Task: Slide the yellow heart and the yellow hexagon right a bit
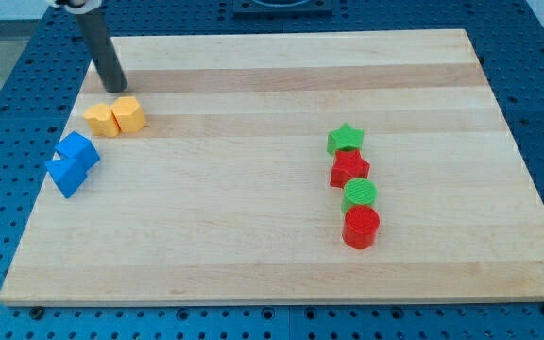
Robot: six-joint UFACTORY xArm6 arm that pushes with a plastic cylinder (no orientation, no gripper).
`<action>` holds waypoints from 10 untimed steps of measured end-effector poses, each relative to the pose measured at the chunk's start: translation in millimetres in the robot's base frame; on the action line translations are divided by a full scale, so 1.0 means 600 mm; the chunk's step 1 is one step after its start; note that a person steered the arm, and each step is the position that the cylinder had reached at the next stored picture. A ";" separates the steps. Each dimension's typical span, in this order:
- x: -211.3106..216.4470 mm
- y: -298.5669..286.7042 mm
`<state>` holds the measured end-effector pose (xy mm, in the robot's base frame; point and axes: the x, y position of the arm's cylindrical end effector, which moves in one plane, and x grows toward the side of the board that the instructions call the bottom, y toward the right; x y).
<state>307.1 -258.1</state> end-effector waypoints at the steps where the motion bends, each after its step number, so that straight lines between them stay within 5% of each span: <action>1: 0.019 -0.022; 8: 0.149 -0.040; 10: 0.133 -0.040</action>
<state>387.1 -282.1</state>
